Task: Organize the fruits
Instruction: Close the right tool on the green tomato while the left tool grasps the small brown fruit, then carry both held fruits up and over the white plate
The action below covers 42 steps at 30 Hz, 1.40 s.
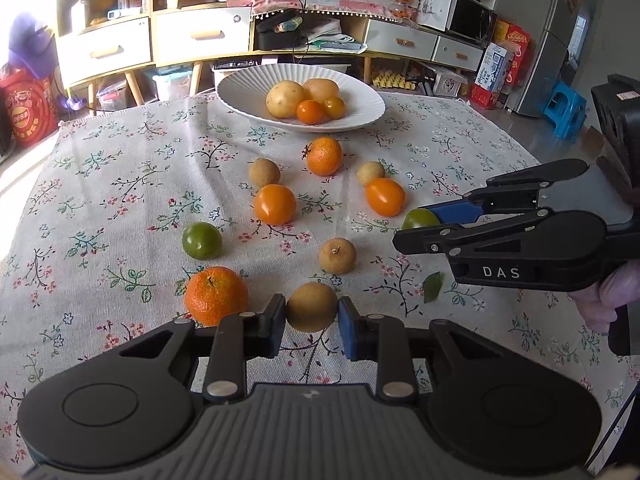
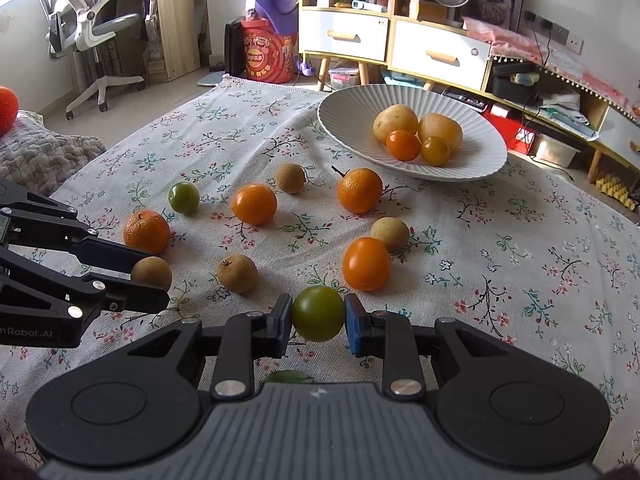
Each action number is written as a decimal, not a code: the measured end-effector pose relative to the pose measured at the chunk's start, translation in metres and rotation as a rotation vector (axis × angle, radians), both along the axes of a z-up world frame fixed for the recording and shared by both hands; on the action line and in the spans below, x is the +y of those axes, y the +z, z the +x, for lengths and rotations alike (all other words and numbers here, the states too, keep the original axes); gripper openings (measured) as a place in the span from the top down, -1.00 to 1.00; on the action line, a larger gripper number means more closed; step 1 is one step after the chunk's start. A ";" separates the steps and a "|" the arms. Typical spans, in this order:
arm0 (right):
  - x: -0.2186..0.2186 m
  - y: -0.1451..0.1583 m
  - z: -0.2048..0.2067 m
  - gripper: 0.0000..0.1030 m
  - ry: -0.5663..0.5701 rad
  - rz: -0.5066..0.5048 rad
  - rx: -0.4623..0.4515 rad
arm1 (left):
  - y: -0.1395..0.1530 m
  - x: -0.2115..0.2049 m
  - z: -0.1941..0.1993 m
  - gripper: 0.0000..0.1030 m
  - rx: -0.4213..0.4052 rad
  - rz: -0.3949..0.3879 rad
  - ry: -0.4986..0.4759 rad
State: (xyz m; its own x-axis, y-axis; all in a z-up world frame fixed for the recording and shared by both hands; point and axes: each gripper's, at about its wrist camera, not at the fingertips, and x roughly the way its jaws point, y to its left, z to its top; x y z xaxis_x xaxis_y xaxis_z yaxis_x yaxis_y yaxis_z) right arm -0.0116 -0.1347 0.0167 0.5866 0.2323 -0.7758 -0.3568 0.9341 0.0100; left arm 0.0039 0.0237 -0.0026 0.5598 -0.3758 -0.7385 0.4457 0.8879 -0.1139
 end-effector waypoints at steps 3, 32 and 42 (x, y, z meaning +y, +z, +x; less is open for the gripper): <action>-0.002 0.004 0.002 0.52 -0.008 0.016 0.001 | 0.003 -0.001 0.001 0.57 -0.003 -0.013 0.002; -0.035 0.039 0.046 0.52 -0.147 0.135 -0.053 | 0.034 -0.048 0.048 0.57 -0.076 -0.087 0.062; -0.058 0.028 0.087 0.52 -0.183 0.175 -0.043 | 0.036 -0.066 0.094 0.57 -0.139 -0.037 0.067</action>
State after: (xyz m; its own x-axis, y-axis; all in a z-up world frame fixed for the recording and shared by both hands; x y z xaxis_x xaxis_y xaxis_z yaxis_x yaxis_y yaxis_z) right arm 0.0750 -0.1932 0.0444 0.6631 0.2476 -0.7064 -0.1854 0.9686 0.1655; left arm 0.0981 -0.0424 0.0332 0.6803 -0.3593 -0.6388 0.3991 0.9126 -0.0884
